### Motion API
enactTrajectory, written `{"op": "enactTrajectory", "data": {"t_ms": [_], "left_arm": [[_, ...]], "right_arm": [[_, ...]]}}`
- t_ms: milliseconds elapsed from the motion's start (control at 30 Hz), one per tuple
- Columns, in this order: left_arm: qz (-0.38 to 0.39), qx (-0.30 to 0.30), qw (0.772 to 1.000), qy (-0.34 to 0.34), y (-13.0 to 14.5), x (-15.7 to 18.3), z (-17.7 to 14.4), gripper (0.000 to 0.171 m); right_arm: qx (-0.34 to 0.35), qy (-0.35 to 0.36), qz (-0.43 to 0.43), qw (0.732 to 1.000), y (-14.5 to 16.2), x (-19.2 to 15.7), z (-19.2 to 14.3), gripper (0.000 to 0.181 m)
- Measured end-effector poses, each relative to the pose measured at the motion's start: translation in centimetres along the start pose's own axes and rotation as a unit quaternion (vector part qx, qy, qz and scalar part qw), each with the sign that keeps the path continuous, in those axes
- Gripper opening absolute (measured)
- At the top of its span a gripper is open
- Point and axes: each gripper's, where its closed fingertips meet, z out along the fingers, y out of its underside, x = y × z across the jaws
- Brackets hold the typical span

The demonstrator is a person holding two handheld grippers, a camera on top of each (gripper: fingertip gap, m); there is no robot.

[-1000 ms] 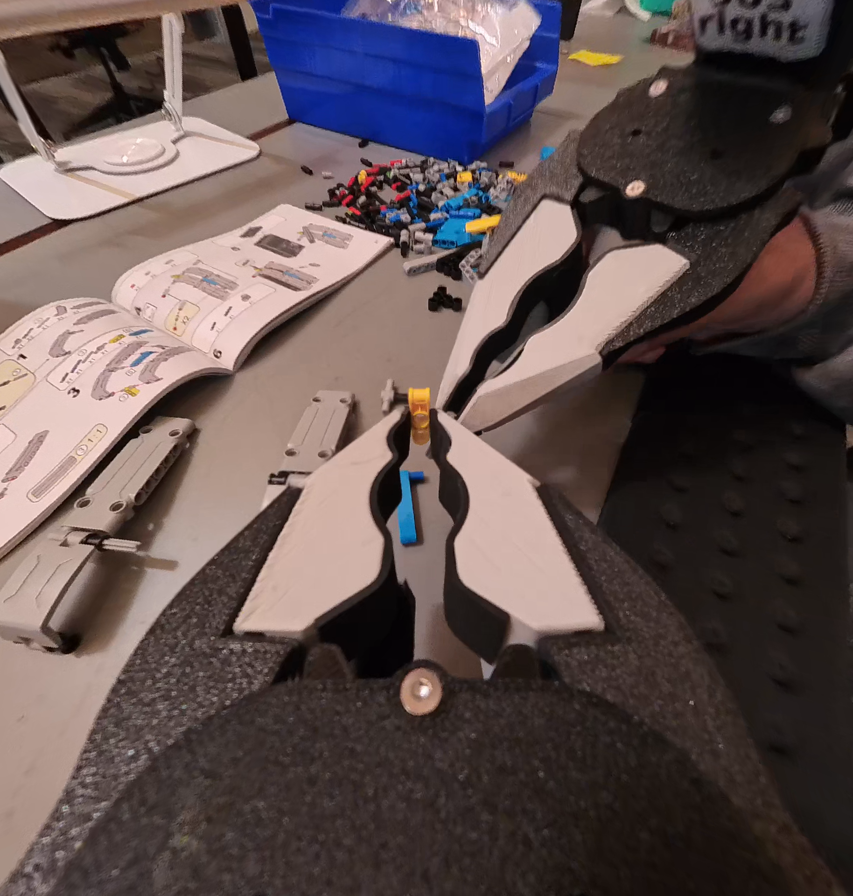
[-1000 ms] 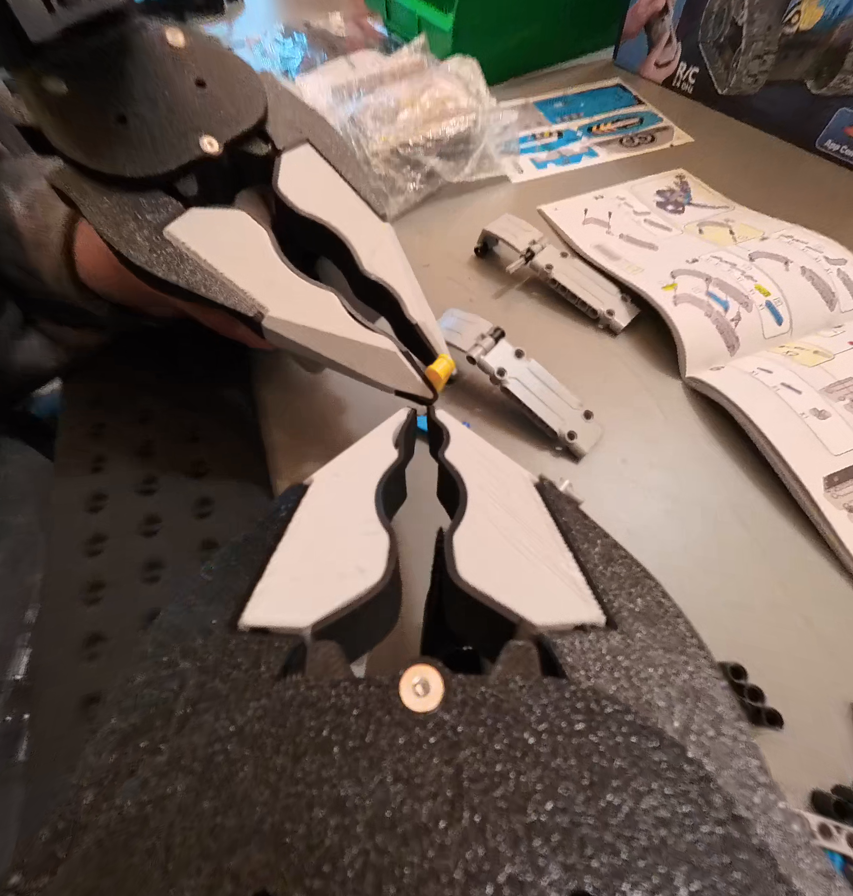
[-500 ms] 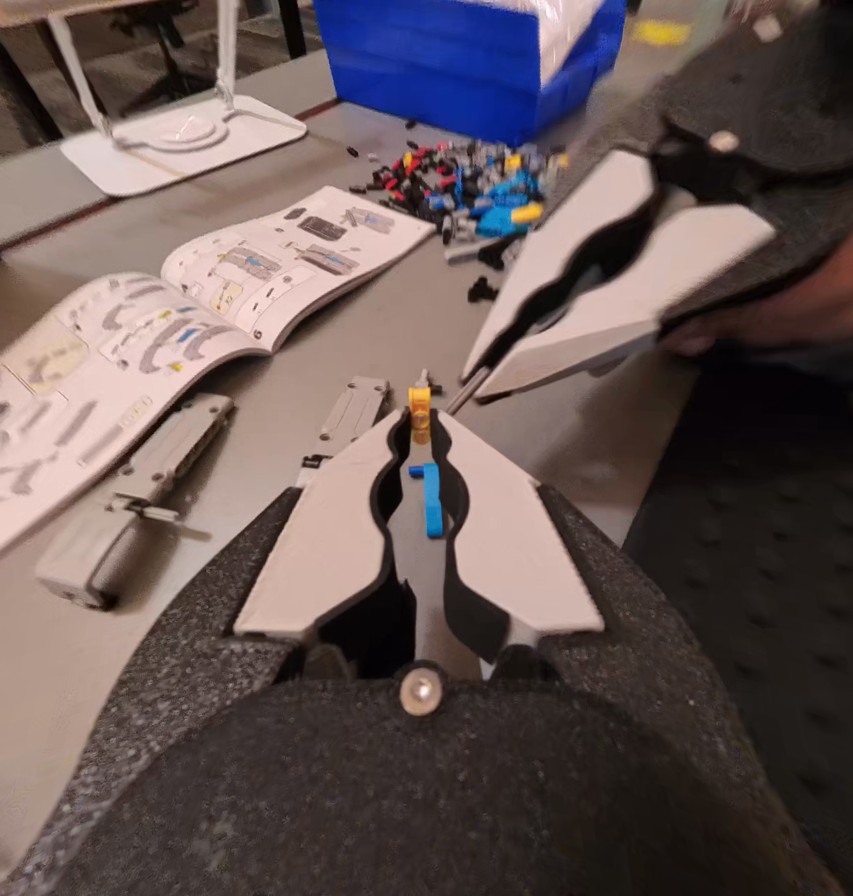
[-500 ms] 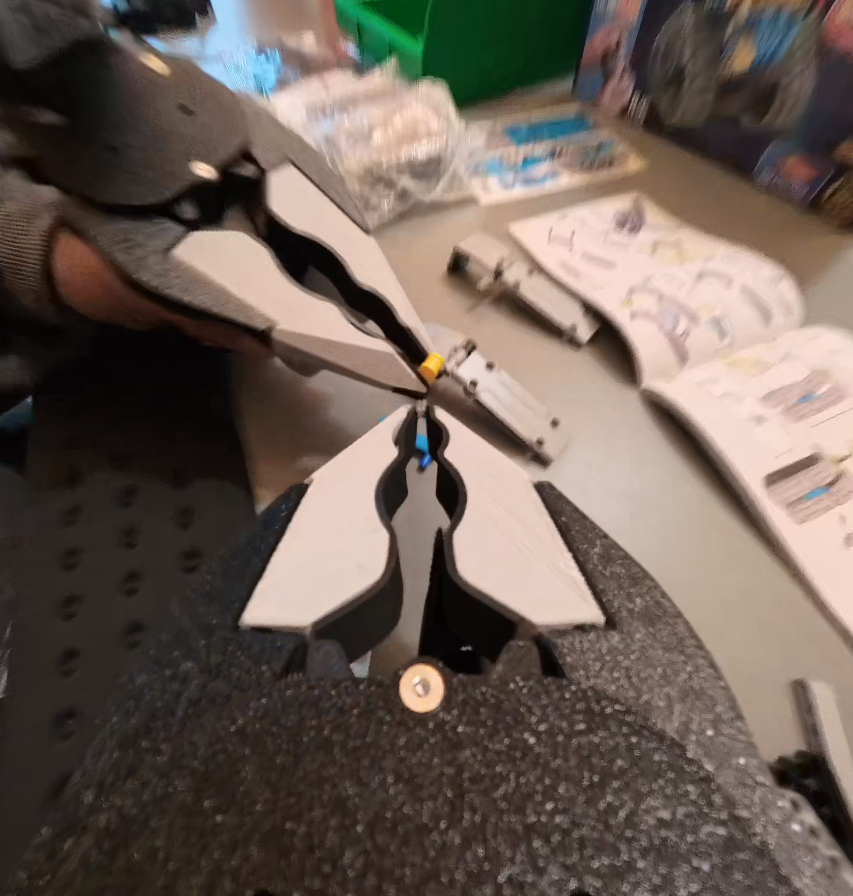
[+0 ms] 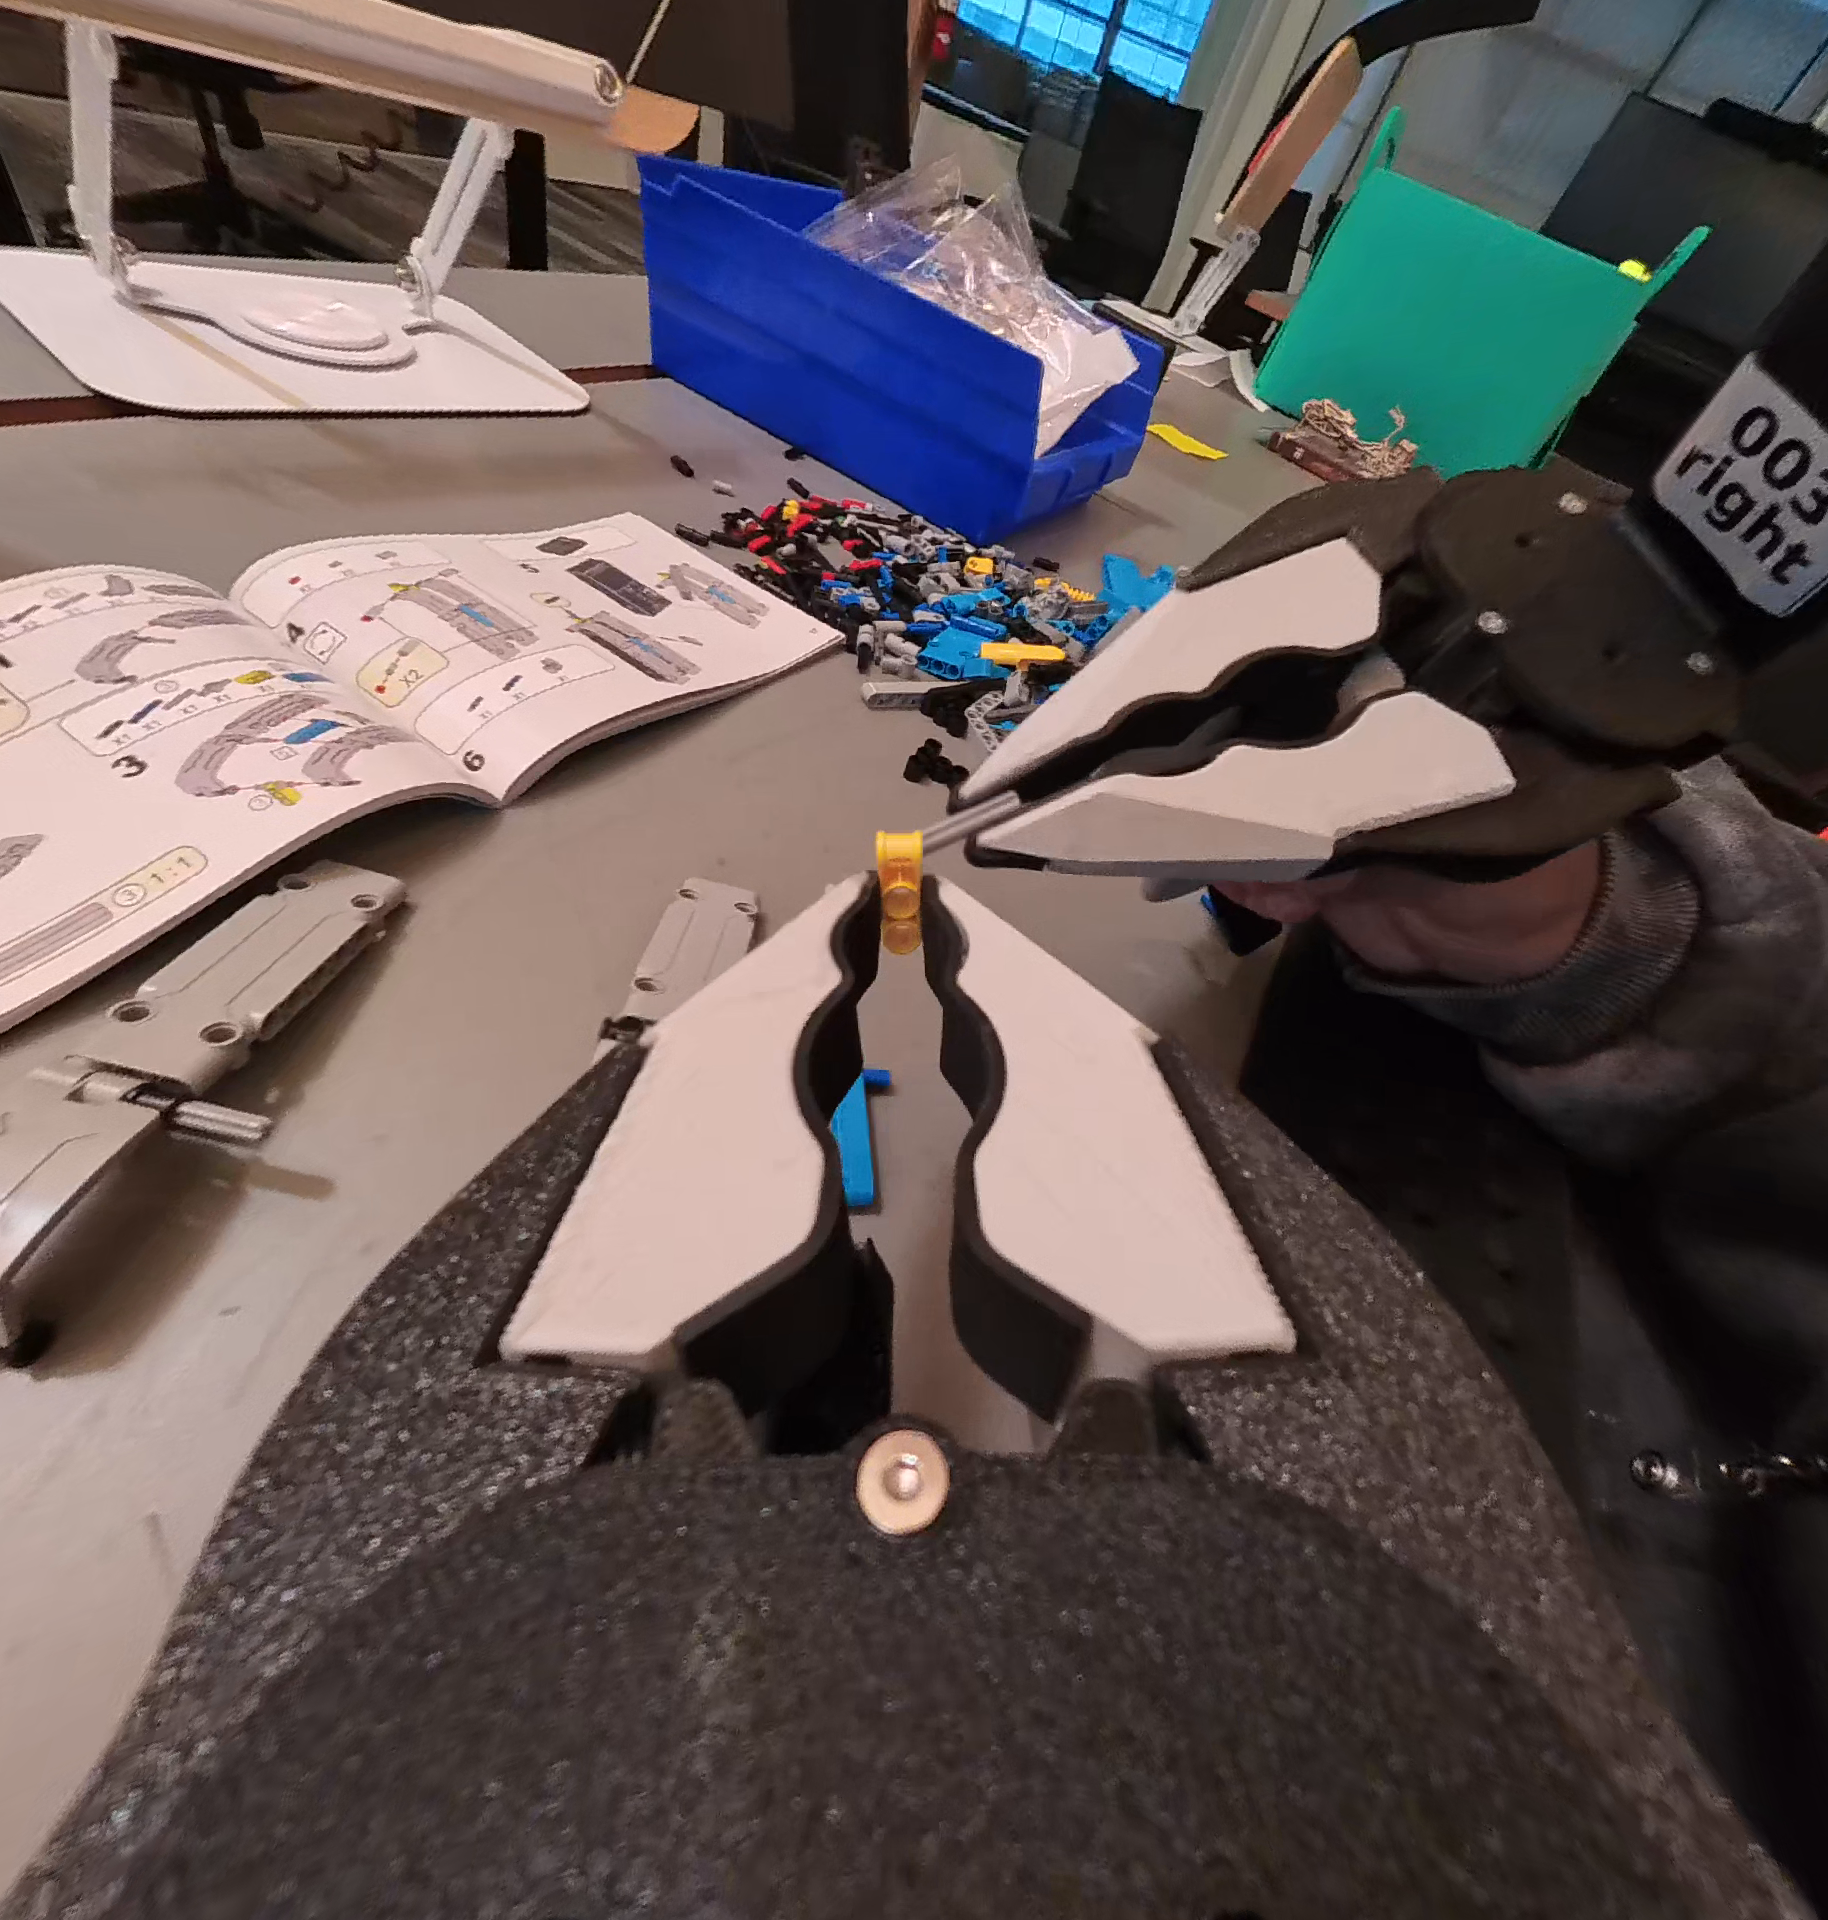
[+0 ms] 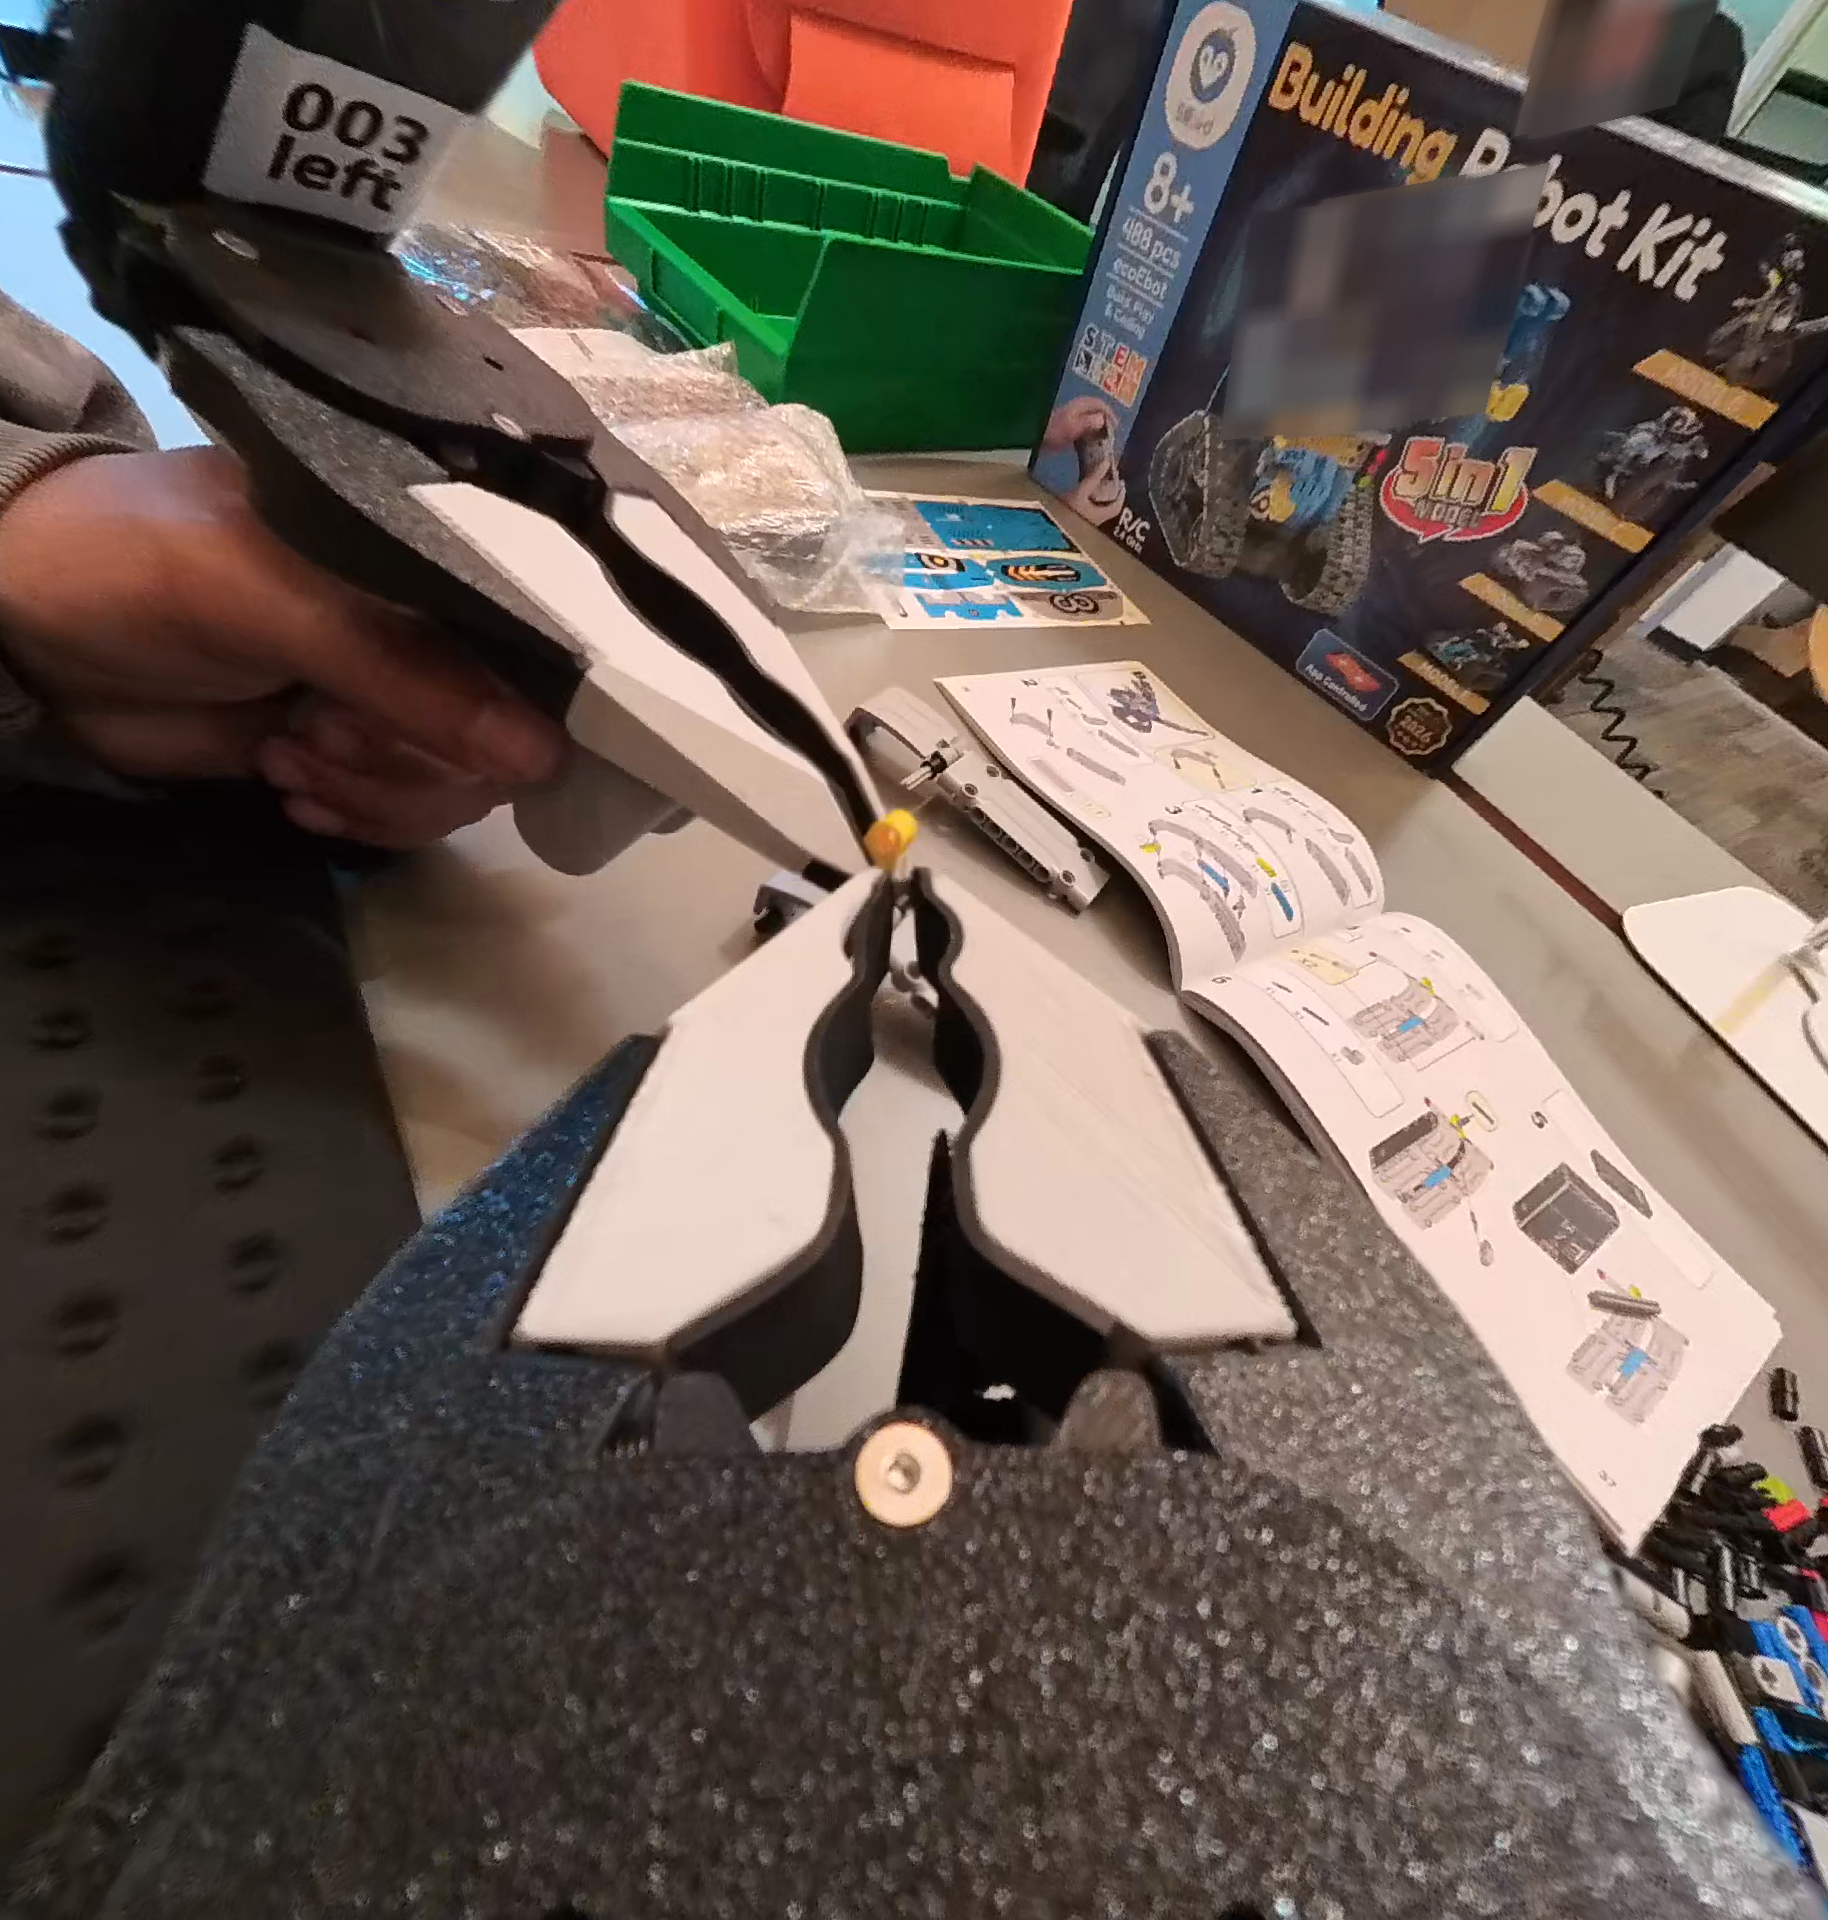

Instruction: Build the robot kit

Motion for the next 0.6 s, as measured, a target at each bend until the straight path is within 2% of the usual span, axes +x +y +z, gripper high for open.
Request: {"op": "enactTrajectory", "data": {"t_ms": [367,600], "left_arm": [[-0.016,-0.005,1.000,-0.005,0.16,-0.37,0.20,0.006],[-0.029,0.003,1.000,-0.010,-0.16,-0.43,0.49,0.006]], "right_arm": [[0.001,0.012,-0.023,1.000,-0.35,-0.29,0.25,0.002],[-0.012,0.061,-0.079,0.995,-0.47,0.13,0.28,0.002]]}}
